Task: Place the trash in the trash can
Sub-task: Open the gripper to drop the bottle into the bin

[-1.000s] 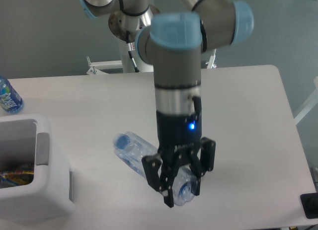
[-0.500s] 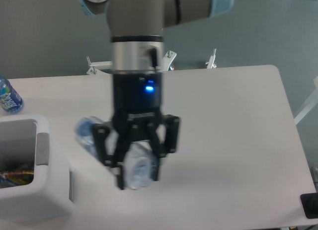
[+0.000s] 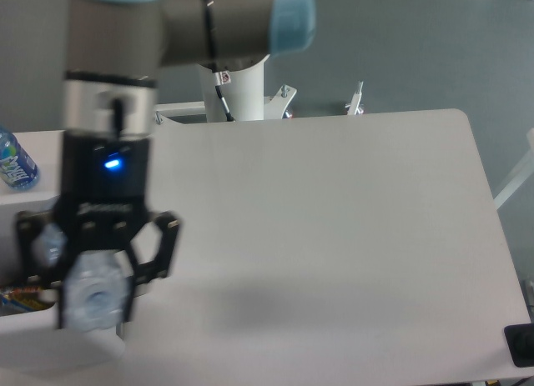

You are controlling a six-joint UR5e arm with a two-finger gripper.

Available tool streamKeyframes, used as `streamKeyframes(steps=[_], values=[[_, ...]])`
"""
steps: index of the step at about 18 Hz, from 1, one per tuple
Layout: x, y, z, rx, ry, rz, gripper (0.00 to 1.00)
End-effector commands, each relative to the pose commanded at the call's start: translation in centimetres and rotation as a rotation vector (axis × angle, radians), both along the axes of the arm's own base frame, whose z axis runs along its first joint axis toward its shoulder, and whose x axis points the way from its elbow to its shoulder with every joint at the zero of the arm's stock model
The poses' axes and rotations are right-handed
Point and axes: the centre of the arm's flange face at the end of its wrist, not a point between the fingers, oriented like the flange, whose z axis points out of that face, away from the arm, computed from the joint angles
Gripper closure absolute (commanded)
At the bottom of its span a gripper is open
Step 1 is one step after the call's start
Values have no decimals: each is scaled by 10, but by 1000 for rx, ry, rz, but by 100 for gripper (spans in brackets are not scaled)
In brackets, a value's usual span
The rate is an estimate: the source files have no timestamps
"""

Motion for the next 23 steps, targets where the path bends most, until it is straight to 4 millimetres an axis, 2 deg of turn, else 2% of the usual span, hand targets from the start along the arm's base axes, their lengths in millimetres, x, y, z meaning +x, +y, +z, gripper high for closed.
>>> streamKeyframes(steps=[2,8,9,11,13,17,18,19,20,22,23], values=[[11,5,-5,-5,-3,-17,40],[25,21,-28,-34,-11,-49,39],[25,21,-28,-35,-3,-58,29],[29,22,-33,-50,40,-103,1],[33,17,-39,-69,69,-138,0],[34,9,-21,-54,109,-152,0],[31,7,-17,-51,116,-144,0],[18,3,-13,-50,130,-123,0],[-1,-8,-3,-44,152,-99,0],[-32,-24,5,-56,213,-100,0],[-53,-39,16,-67,267,-106,0]])
